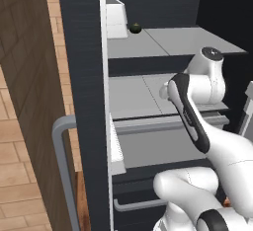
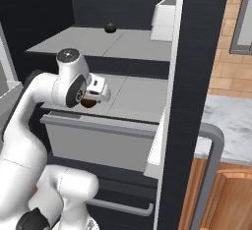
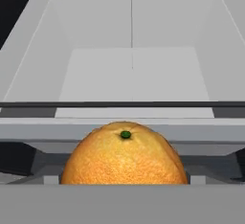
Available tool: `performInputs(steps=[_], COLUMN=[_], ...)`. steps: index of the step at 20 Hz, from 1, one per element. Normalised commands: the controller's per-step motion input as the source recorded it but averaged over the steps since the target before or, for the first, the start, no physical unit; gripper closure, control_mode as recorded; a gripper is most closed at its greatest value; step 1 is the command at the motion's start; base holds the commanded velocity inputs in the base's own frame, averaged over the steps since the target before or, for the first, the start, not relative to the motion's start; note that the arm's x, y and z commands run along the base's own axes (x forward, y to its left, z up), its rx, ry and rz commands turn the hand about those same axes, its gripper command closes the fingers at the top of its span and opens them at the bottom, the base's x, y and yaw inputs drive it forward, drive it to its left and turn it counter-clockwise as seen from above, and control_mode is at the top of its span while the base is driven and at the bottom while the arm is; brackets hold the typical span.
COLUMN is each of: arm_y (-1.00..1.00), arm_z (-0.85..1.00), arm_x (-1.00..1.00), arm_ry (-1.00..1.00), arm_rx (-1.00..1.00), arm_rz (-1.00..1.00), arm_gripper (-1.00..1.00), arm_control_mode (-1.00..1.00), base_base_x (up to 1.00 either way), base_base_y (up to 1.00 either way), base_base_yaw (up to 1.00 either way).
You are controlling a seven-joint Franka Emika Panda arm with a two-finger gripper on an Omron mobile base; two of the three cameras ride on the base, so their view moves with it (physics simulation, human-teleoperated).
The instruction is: Pick up the orange and tangerine from the fridge and place one fruit on each plate on the dining counter.
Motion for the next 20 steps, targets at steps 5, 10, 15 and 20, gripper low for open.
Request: performInputs(steps=[5, 10, 15, 20], arm_y=[0.0, 0.01, 0.03, 0.0], arm_z=[0.64, 0.35, 0.11, 0.23], arm_x=[-0.82, -0.66, -0.65, -0.44], arm_ry=[0.06, 0.0, 0.0, 0.0], arm_rx=[0.0, 0.0, 0.0, 0.0], arm_rz=[0.0, 0.0, 0.0, -0.01], arm_gripper=[1.0, 1.0, 1.0, 1.0], arm_control_mode=[-1.0, -1.0, -1.0, -1.0], base_base_x=[0.0, 0.0, 0.0, 0.0], base_base_y=[0.0, 0.0, 0.0, 0.0], base_base_yaw=[0.0, 0.0, 0.0, 0.0])
